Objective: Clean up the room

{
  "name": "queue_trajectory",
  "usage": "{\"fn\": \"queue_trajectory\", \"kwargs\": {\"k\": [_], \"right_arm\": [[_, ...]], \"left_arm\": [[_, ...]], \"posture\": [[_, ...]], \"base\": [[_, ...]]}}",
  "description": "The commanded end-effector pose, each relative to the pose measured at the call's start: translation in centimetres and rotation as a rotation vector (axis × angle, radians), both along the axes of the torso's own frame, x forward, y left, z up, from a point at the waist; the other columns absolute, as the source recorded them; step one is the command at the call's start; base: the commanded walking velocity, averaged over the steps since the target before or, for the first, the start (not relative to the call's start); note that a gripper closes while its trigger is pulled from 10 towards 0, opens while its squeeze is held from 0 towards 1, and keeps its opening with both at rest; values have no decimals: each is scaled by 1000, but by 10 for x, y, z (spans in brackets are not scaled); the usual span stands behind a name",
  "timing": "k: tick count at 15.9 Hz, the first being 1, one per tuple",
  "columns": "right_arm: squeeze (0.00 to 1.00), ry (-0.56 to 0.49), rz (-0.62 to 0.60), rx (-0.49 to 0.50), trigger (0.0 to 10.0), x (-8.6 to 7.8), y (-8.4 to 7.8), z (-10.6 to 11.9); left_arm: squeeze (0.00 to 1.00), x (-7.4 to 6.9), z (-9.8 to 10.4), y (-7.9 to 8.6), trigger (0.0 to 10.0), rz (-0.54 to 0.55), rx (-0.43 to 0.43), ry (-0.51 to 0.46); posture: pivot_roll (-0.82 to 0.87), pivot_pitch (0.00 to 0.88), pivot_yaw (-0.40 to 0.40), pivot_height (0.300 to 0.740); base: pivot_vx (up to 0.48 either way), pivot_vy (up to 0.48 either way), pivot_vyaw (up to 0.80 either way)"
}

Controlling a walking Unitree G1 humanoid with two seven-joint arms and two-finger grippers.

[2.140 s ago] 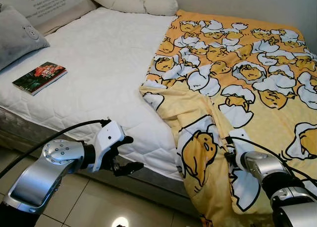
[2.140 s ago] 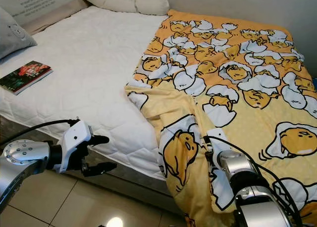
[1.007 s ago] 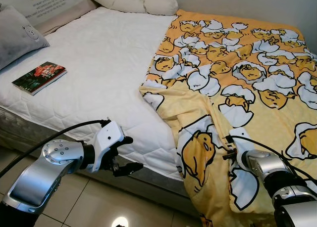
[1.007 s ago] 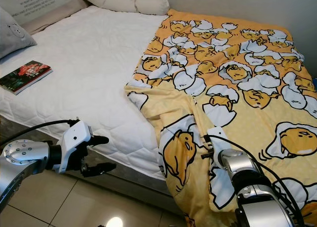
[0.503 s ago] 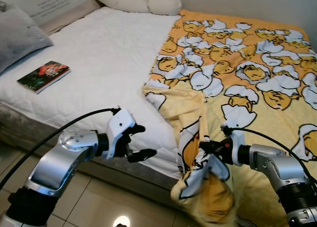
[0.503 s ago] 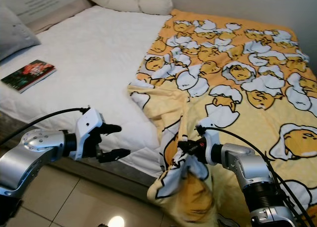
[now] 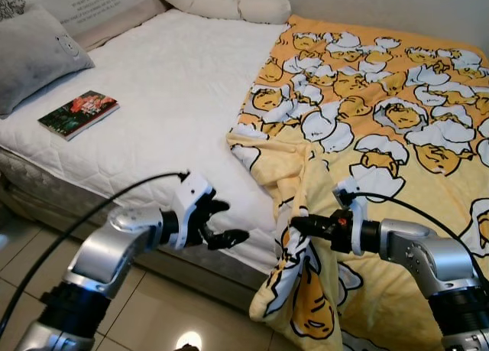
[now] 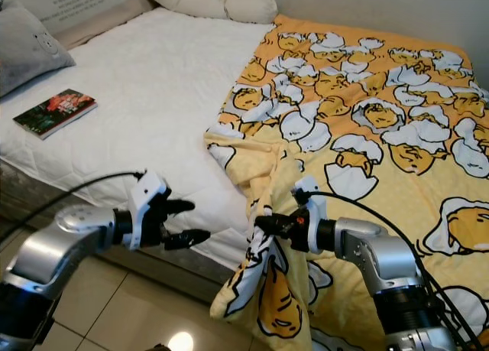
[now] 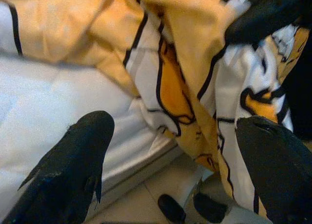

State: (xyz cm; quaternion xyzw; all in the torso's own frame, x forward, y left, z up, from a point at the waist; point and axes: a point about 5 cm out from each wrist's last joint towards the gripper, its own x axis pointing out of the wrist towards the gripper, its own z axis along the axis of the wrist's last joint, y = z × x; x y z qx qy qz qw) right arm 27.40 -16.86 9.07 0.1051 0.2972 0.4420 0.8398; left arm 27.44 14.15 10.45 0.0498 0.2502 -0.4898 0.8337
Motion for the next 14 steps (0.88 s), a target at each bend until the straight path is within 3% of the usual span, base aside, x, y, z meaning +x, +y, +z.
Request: {"fn": "queue_trajectory", "kwargs": {"k": [1, 3, 8, 9, 10, 11, 12, 14], "right_arm": [[0, -25, 14, 10, 0, 0, 4, 7], [0, -19, 7, 17, 0, 0, 7, 7], [0, -38, -34, 41, 0, 4, 18, 9], [0, -38, -34, 41, 0, 4, 19, 9], [0, -42, -41, 45, 0, 4, 20, 9], [0, -42, -48, 50, 0, 4, 20, 9], [0, -41, -52, 54, 0, 2, 20, 9], [0, -37, -58, 60, 0, 0, 20, 9]], "left_arm": [[1000, 2, -5, -5, 10000, 9, 13, -4], [1000, 6, -12, -15, 10000, 25, -10, 14], [1000, 5, -28, -45, 10000, -68, -84, 125], [584, 5, -29, -45, 10000, -62, -83, 133], [0, 6, -36, -44, 10000, -53, -60, 161], [0, 7, -40, -41, 2549, -33, -35, 182], [0, 8, -42, -39, 0, -16, -25, 191], [0, 7, -45, -37, 0, -22, -20, 216]], "posture": [[-91, 0, -44, 740], [-81, 0, -54, 740], [-101, 0, -23, 740], [-101, 0, -23, 740], [-108, 0, -11, 740], [-112, 0, -1, 740], [-114, 0, 4, 740], [-112, 0, 5, 740]], "base": [[0, 0, 0], [0, 0, 0], [0, 0, 0], [0, 0, 0], [0, 0, 0], [0, 0, 0], [0, 0, 0], [0, 0, 0]]}}
